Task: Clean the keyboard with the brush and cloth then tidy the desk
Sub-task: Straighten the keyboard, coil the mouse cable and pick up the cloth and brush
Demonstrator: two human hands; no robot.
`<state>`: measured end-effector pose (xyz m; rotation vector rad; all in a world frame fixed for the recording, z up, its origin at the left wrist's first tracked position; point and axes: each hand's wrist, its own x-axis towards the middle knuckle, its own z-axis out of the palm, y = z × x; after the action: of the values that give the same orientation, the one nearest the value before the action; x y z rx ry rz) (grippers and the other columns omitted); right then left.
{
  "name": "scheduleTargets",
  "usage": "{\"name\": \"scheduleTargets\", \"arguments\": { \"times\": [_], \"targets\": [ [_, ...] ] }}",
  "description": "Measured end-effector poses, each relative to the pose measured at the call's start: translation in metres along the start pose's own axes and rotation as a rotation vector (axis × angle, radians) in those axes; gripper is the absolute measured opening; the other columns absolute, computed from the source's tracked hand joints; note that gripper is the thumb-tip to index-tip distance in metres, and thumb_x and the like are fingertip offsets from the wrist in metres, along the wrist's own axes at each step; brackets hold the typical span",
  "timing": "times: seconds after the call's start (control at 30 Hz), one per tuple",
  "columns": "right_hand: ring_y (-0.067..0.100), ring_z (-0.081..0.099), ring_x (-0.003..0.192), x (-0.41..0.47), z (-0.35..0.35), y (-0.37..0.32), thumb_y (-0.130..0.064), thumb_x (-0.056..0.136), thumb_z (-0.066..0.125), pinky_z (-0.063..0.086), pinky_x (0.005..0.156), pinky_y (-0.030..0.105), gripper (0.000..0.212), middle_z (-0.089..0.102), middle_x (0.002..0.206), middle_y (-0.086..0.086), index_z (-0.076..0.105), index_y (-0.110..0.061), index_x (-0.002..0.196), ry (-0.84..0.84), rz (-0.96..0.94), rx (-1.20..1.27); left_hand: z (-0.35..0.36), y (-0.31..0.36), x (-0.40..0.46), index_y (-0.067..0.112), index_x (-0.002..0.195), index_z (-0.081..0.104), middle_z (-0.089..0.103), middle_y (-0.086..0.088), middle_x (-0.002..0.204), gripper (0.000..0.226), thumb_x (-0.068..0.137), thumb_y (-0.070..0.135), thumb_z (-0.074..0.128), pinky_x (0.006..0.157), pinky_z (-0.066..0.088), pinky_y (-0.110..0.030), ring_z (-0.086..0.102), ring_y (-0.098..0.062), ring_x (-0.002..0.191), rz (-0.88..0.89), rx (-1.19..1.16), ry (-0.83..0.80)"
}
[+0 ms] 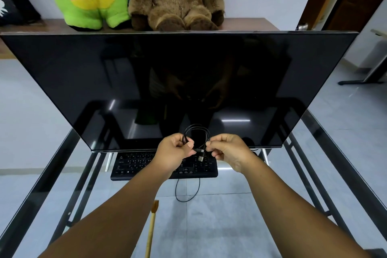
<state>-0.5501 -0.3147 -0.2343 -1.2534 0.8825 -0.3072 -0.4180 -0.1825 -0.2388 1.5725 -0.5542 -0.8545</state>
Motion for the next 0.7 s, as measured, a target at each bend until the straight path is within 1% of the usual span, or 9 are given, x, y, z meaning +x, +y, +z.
{"name": "scheduleTargets", "arguments": {
  "times": [0.2,0.3,0.37,0.43,0.5,0.53,0.6,0.67,0.7],
  "targets": [
    [0.010,0.055,0.057,0.005,-0.012,0.001,-0.010,0.082,0.076,0.047,0.056,0.022,0.015,0.071,0.075,0.007,0.072,-0.002,0.094,-0.014,-0.012,-0.059,0.009,0.002,0.000,0.003,0.092,0.065,0.064,-0.005,0.073,0.006,0.090,-0.001,0.061,0.083,0.058,-0.031,0.073,-0.027,0.084,-0.025,-0.070,-0.030],
    [0.011,0.059,0.059,0.008,-0.018,0.003,-0.010,0.085,0.074,0.049,0.057,0.023,0.010,0.070,0.076,0.007,0.069,-0.004,0.091,-0.003,-0.032,-0.061,0.014,0.000,0.000,0.002,0.097,0.066,0.063,-0.010,0.074,0.009,0.089,0.001,0.064,0.073,0.058,-0.024,0.073,-0.027,0.083,-0.061,-0.083,-0.033],
    [0.012,0.061,0.060,0.010,-0.021,0.006,-0.010,0.088,0.070,0.052,0.059,0.023,0.006,0.068,0.077,0.008,0.066,-0.006,0.090,-0.001,-0.038,-0.066,0.017,-0.003,0.000,0.003,0.101,0.065,0.066,-0.014,0.080,0.014,0.087,0.003,0.068,0.069,0.057,-0.023,0.073,-0.026,0.084,-0.093,-0.064,-0.043],
    [0.013,0.062,0.064,0.014,-0.028,0.011,-0.010,0.090,0.067,0.053,0.062,0.024,0.006,0.067,0.081,0.010,0.064,-0.006,0.088,-0.002,-0.045,-0.106,0.022,-0.007,0.002,0.007,0.102,0.065,0.072,-0.015,0.089,0.017,0.086,0.006,0.070,0.073,0.058,-0.026,0.073,-0.024,0.087,-0.128,-0.007,-0.061],
    [0.017,0.063,0.072,0.018,-0.037,0.018,-0.010,0.092,0.065,0.055,0.067,0.027,0.009,0.068,0.086,0.014,0.063,-0.005,0.086,0.006,-0.048,-0.180,0.026,-0.014,0.003,0.012,0.104,0.066,0.074,-0.010,0.094,0.019,0.086,0.010,0.071,0.077,0.058,-0.028,0.071,-0.023,0.091,-0.143,0.071,-0.085],
    [0.019,0.063,0.077,0.020,-0.043,0.021,-0.010,0.093,0.063,0.055,0.069,0.028,0.010,0.069,0.089,0.016,0.063,-0.003,0.086,0.013,-0.047,-0.225,0.028,-0.018,0.005,0.016,0.106,0.066,0.074,-0.005,0.095,0.020,0.086,0.013,0.071,0.075,0.058,-0.028,0.071,-0.021,0.092,-0.148,0.117,-0.092],
    [0.022,0.064,0.082,0.025,-0.057,0.030,-0.009,0.095,0.060,0.055,0.071,0.029,0.012,0.072,0.094,0.018,0.061,0.001,0.089,0.021,-0.032,-0.311,0.030,-0.029,0.008,0.021,0.110,0.064,0.072,0.004,0.100,0.023,0.088,0.017,0.068,0.071,0.050,-0.020,0.067,-0.011,0.096,-0.163,0.197,-0.090],
    [0.019,0.065,0.080,0.029,-0.070,0.037,-0.009,0.096,0.057,0.053,0.070,0.028,0.013,0.075,0.092,0.013,0.060,0.003,0.091,0.025,-0.008,-0.398,0.031,-0.041,0.012,0.021,0.115,0.062,0.069,0.007,0.106,0.025,0.091,0.016,0.064,0.075,0.045,-0.015,0.062,-0.008,0.105,-0.173,0.228,-0.073],
    [0.017,0.064,0.077,0.032,-0.077,0.042,-0.009,0.097,0.056,0.052,0.068,0.025,0.012,0.075,0.089,0.010,0.059,0.001,0.089,0.027,0.013,-0.441,0.033,-0.049,0.016,0.020,0.117,0.061,0.068,0.007,0.109,0.026,0.092,0.015,0.062,0.076,0.043,-0.013,0.061,-0.009,0.107,-0.181,0.257,-0.063]
  ]
}}
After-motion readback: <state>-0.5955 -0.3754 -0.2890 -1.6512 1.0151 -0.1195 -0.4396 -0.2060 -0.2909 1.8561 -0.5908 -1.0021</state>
